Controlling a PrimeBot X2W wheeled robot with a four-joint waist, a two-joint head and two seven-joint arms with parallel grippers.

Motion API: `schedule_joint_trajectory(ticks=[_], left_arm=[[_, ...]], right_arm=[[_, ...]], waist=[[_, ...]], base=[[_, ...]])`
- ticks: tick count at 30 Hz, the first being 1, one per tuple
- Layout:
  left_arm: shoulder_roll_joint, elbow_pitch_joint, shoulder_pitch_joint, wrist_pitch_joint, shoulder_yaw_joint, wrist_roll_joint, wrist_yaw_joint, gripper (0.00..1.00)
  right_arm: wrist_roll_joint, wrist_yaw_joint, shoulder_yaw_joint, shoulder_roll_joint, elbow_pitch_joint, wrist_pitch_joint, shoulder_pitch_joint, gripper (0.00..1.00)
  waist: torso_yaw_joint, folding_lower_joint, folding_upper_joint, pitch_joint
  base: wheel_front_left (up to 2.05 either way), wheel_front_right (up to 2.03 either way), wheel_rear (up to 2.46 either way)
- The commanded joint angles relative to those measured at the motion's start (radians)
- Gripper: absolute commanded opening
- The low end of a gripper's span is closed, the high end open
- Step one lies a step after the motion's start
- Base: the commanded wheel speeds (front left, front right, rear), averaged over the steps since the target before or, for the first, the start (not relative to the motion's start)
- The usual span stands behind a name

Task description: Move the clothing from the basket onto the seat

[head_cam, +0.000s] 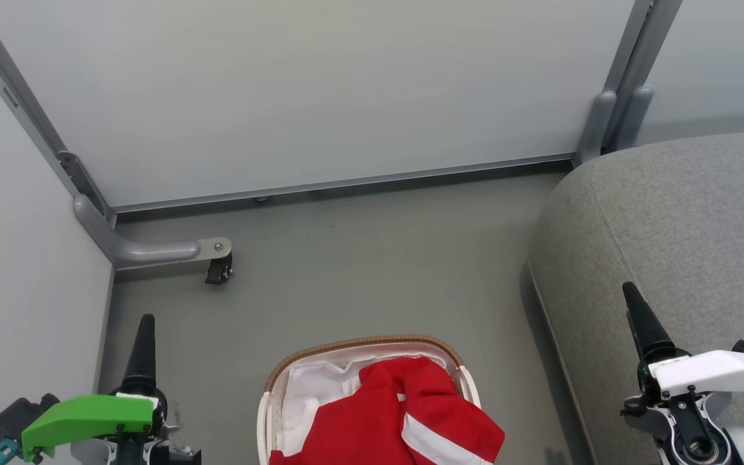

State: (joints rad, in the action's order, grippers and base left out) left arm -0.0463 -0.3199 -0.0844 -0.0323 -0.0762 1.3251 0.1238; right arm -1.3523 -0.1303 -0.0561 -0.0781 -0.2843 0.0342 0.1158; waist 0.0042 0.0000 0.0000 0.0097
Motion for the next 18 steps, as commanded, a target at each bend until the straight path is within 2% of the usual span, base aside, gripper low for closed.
schedule_joint_trajectory(ticks=[1, 10, 18], left_arm=[[-0.009, 0.019, -0.039, 0.011, 0.003, -0.058, 0.004, 1.0], [-0.008, 0.023, -0.045, 0.049, 0.025, -0.262, -0.001, 1.0], [-0.011, 0.006, -0.05, 0.078, 0.054, -0.398, -0.009, 1.0]], right_arm=[[0.05, 0.0, 0.008, -0.017, 0.019, -0.013, 0.033, 1.0], [0.223, 0.0, 0.025, -0.026, 0.03, -0.05, 0.049, 1.0], [0.354, 0.0, 0.061, -0.04, 0.026, -0.08, 0.057, 1.0]], waist=[[0.001, 0.0, 0.0, 0.001], [0.003, 0.0, 0.0, 0.003], [0.004, 0.0, 0.0, 0.004]], base=[[0.0, 0.0, 0.0], [0.0, 0.0, 0.0], [0.0, 0.0, 0.0]])
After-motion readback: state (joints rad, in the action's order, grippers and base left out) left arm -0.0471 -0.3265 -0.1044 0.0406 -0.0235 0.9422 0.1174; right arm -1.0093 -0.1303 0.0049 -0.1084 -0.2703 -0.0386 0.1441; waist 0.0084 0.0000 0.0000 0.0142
